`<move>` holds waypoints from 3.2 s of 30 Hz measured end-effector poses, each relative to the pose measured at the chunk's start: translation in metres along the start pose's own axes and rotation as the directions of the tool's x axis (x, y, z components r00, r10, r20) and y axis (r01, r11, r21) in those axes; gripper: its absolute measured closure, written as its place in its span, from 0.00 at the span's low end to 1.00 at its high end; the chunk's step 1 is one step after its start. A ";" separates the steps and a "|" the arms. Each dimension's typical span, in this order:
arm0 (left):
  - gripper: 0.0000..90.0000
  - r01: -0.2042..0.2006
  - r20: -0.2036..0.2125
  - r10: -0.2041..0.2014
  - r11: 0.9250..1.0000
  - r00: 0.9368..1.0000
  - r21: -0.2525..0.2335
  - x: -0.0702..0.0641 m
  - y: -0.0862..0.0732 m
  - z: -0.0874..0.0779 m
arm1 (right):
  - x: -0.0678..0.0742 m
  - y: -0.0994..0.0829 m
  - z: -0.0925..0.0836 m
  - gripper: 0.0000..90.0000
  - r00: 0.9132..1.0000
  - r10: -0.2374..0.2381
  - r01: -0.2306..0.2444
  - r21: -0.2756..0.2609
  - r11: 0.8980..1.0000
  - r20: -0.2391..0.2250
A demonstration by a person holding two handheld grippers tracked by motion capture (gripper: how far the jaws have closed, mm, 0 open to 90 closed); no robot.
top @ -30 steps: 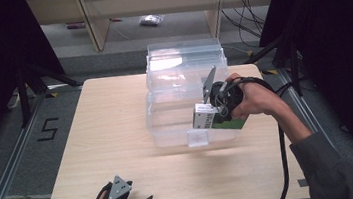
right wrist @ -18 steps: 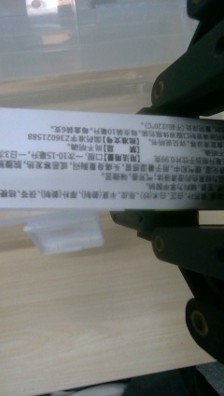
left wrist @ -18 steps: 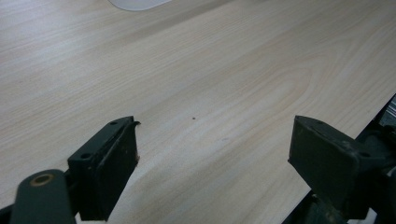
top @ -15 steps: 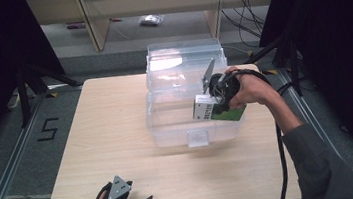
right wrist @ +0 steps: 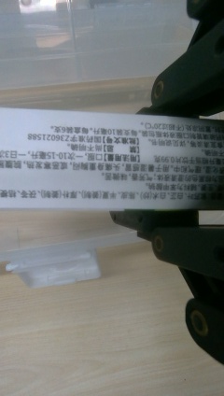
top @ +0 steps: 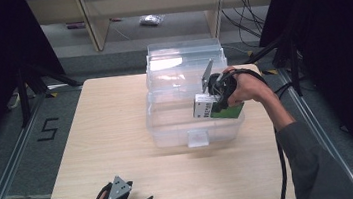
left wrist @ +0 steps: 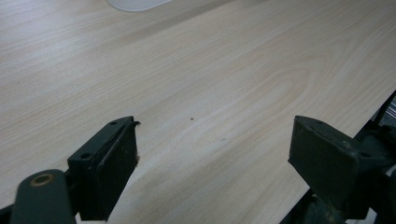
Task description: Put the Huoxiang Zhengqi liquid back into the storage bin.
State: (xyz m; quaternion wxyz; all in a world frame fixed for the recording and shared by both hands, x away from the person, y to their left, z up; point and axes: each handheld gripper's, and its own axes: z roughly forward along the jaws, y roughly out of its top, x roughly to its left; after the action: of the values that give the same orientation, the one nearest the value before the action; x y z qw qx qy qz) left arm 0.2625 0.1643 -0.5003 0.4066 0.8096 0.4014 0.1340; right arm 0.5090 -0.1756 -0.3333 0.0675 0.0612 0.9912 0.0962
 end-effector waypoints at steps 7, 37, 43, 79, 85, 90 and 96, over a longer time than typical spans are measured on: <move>0.17 0.004 -0.001 -0.004 1.000 1.000 0.000 0.000 0.001 0.001 | -0.006 -0.003 0.011 0.72 1.000 -0.010 0.011 0.023 1.000 -0.003; 0.17 0.008 -0.007 -0.008 1.000 1.000 -0.003 0.000 0.000 0.000 | -0.008 -0.012 0.049 0.72 0.999 -0.043 0.045 0.058 0.997 -0.032; 0.17 0.007 -0.015 -0.007 1.000 1.000 -0.002 0.000 0.000 0.000 | -0.006 -0.014 0.052 0.72 0.999 -0.008 0.011 0.080 0.997 -0.040; 0.17 0.023 -0.007 -0.023 1.000 1.000 -0.017 -0.001 0.000 0.003 | 0.001 -0.033 0.029 0.49 0.993 0.115 -0.115 -0.010 0.993 0.012; 0.17 0.012 -0.021 -0.012 1.000 1.000 -0.007 0.001 0.000 0.002 | 0.005 -0.039 0.018 0.46 0.975 0.223 -0.220 -0.088 0.971 0.021; 0.17 0.013 -0.020 -0.013 1.000 1.000 -0.002 0.001 0.000 0.002 | 0.010 -0.045 0.015 0.43 0.965 0.258 -0.251 -0.133 0.959 0.046; 0.17 0.013 -0.020 -0.013 1.000 1.000 -0.002 0.001 0.000 0.002 | 0.017 -0.047 0.009 0.40 0.951 0.304 -0.289 -0.186 0.939 0.061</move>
State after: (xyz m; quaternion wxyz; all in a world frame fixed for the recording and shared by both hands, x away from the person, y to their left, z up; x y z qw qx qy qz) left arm 0.2642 0.1636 -0.5016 0.4045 0.8052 0.4106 0.1396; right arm 0.4883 -0.2173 -0.3533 0.1012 0.2079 0.9544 0.1890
